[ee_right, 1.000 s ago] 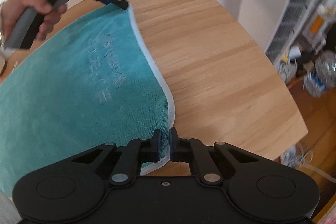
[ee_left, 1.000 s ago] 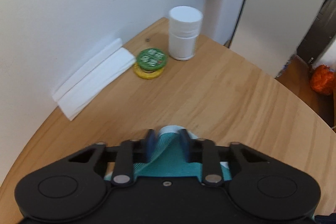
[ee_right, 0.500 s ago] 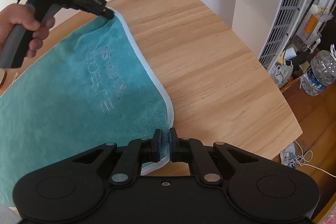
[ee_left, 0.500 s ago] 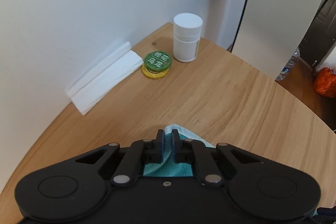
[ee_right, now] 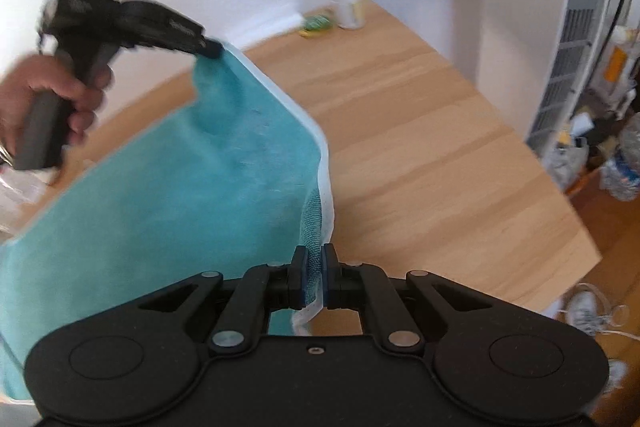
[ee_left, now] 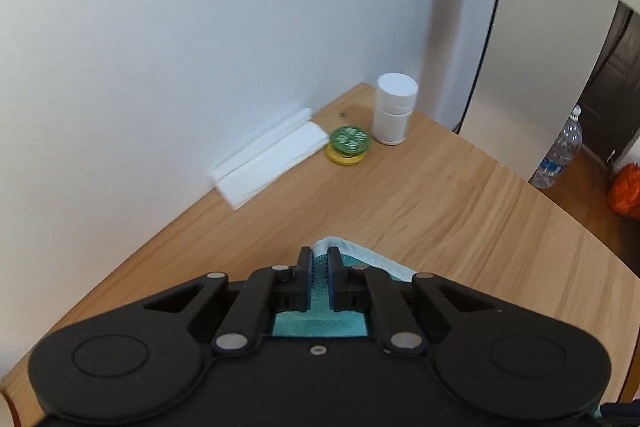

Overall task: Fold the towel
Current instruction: 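Lift the towel edge with the right gripper while the left gripper holds its corner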

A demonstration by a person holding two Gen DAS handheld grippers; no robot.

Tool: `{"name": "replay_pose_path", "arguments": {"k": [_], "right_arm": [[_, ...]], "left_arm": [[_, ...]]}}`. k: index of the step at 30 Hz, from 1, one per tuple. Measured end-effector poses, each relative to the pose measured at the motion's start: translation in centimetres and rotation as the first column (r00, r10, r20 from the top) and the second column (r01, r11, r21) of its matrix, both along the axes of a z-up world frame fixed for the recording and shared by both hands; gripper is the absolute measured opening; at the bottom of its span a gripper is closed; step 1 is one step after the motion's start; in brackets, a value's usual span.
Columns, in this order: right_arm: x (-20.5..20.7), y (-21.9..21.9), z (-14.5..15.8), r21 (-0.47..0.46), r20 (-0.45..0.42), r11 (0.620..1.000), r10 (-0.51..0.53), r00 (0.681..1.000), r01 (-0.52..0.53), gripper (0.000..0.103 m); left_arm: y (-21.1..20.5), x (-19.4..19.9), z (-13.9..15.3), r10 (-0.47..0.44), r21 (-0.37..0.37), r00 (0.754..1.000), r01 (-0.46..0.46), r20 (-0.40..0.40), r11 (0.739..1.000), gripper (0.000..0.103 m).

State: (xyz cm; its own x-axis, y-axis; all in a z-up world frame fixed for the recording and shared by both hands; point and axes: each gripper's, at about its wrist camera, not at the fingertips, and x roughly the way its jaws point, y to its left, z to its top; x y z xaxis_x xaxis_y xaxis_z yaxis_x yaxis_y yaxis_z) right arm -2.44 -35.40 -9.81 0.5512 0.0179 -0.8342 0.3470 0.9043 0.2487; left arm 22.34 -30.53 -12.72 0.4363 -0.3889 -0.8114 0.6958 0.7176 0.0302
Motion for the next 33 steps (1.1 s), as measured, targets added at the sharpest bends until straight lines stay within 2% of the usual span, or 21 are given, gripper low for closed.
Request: {"name": "replay_pose_path", "arguments": {"k": [8, 15, 18, 21, 24, 28, 33], "right_arm": [[-0.6, 7.4, 2.3, 0.019, 0.092, 0.999, 0.037, 0.995, -0.039, 0.007], [-1.1, 16.3, 2.7, 0.035, 0.136, 0.995, 0.088, 0.987, -0.094, 0.007], [-1.5, 19.2, 2.7, 0.057, 0.159, 0.992, 0.106, 0.982, -0.116, 0.007], [-1.4, 21.9, 2.7, 0.061, 0.161, 0.984, 0.154, 0.975, -0.166, 0.006], [-1.1, 23.9, 2.9, 0.070, 0.160, 0.975, 0.197, 0.967, -0.210, 0.006], [-0.8, 25.6, 3.3, 0.078, 0.168, 0.961, 0.251, 0.953, -0.266, 0.006], [-0.8, 27.0, 4.1, 0.101, 0.166, 0.941, 0.303, 0.938, -0.322, 0.006]], "left_arm": [[7.9, -0.7, 2.5, 0.044, -0.075, 0.999, -0.042, 0.031, 0.996, 0.007], [15.2, -1.0, 4.9, 0.066, -0.118, 0.996, -0.057, 0.068, 0.991, 0.007], [18.4, -0.9, 5.6, 0.071, -0.139, 0.996, -0.061, 0.062, 0.988, 0.007], [21.4, -1.2, 6.1, 0.091, -0.145, 0.992, -0.077, 0.091, 0.986, 0.007], [24.1, -1.3, 6.5, 0.126, -0.167, 0.989, -0.111, 0.083, 0.980, 0.007], [27.1, -1.9, 7.0, 0.167, -0.150, 0.981, -0.150, 0.104, 0.977, 0.007], [30.0, -2.5, 7.8, 0.232, -0.156, 0.968, -0.216, 0.093, 0.964, 0.007]]}}
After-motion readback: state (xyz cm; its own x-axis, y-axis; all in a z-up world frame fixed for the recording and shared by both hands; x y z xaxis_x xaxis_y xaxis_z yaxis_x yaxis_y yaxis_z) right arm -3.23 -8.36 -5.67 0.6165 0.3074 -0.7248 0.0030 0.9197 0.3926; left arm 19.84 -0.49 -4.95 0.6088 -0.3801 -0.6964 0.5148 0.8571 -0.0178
